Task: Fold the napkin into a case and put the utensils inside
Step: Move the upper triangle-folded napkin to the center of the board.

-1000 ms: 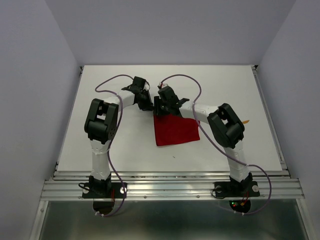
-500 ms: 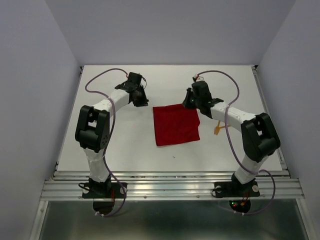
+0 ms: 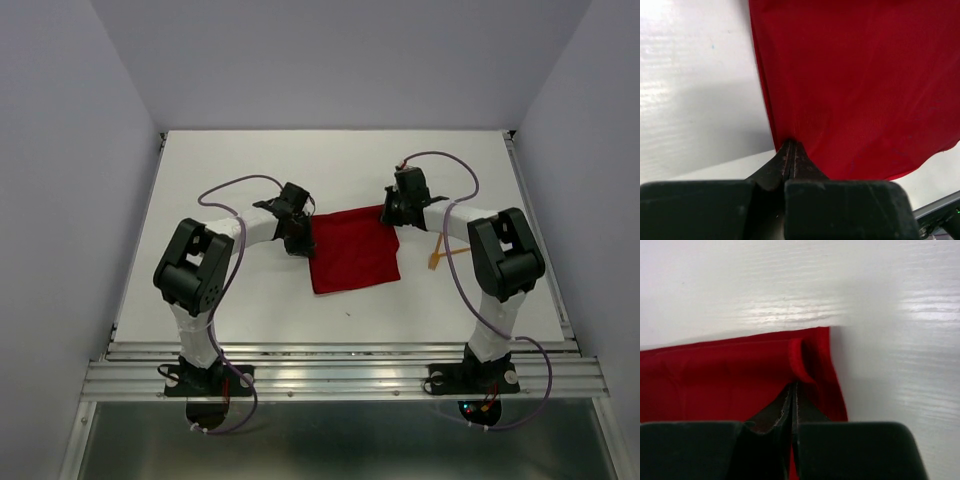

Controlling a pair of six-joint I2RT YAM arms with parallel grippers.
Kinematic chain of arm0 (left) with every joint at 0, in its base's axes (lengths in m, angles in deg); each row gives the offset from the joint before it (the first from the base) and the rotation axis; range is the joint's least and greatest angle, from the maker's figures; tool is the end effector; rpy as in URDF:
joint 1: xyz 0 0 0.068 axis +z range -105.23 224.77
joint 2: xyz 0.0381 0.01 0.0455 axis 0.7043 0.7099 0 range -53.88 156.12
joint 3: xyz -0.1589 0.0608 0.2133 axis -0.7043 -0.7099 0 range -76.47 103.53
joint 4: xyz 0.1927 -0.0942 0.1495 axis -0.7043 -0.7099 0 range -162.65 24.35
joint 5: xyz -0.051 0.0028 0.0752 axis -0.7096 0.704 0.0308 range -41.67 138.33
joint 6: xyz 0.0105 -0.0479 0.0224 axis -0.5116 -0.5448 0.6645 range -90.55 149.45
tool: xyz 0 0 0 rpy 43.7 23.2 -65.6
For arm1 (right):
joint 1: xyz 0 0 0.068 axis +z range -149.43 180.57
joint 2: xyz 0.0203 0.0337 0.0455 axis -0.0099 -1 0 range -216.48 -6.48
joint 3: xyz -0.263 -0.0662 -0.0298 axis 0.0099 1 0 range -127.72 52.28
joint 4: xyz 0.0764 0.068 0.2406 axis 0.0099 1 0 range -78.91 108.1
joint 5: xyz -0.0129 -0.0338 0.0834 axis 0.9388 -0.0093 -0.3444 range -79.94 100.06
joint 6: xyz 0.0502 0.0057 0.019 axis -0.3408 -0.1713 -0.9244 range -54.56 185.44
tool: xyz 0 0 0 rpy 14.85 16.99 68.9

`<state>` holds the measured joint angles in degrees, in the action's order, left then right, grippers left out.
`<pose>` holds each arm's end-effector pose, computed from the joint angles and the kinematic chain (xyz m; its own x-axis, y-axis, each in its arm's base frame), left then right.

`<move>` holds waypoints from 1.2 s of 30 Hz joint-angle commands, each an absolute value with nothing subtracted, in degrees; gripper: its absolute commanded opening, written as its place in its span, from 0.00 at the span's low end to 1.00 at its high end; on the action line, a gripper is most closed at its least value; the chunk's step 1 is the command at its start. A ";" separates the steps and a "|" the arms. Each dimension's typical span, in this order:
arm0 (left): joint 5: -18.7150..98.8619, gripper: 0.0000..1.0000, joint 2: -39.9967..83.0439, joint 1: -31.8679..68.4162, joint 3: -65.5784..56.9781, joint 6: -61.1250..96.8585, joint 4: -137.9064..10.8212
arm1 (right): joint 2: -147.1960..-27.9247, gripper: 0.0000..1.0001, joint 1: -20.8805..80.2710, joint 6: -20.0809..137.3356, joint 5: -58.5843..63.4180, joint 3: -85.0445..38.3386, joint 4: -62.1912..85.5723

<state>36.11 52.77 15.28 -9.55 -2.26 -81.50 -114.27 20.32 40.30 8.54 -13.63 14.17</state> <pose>0.3305 -0.1955 0.1663 -0.9185 -0.0706 -0.3890 0.1205 0.8871 -0.4456 0.3768 0.1362 0.1686 -0.7530 0.1810 -0.6327 -0.0392 0.9474 0.3177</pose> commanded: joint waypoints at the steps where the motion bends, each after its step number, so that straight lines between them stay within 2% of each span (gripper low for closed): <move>1: 34.54 0.00 47.63 12.35 -12.57 -3.07 -80.59 | -117.57 0.02 18.06 41.80 9.26 -17.76 12.41; 7: 35.33 0.00 49.39 11.64 -15.03 -3.25 -79.71 | -120.30 0.01 17.44 42.41 8.57 -20.05 13.20; 12: 38.22 0.00 48.16 11.64 -12.23 -2.37 -82.08 | -111.79 0.03 17.44 42.24 8.29 -16.46 13.73; 15: 38.84 0.00 47.63 11.64 -10.73 -2.02 -83.05 | -105.72 0.14 17.44 42.68 9.62 -10.50 13.82; 21: 37.97 0.00 45.18 11.64 -10.64 -1.93 -83.40 | -96.94 0.26 17.44 42.51 9.79 -1.08 16.54; 22: 37.79 0.00 44.91 11.64 -10.73 -1.76 -83.57 | -95.96 0.34 17.44 42.33 9.79 0.24 16.72; 25: 37.35 0.00 44.12 11.64 -11.08 -1.58 -83.75 | -92.89 0.48 17.44 42.06 8.83 4.37 17.60; 26: 37.26 0.00 44.12 11.55 -11.08 -1.58 -83.66 | -92.53 0.50 17.44 42.15 7.87 5.08 18.30; 33: 37.00 0.00 46.83 11.38 -8.63 -2.46 -82.35 | -93.83 0.51 17.44 43.03 4.09 7.46 19.09; 36: 37.26 0.00 48.94 11.38 -6.78 -2.72 -82.43 | -95.07 0.45 17.44 43.38 3.73 7.54 19.09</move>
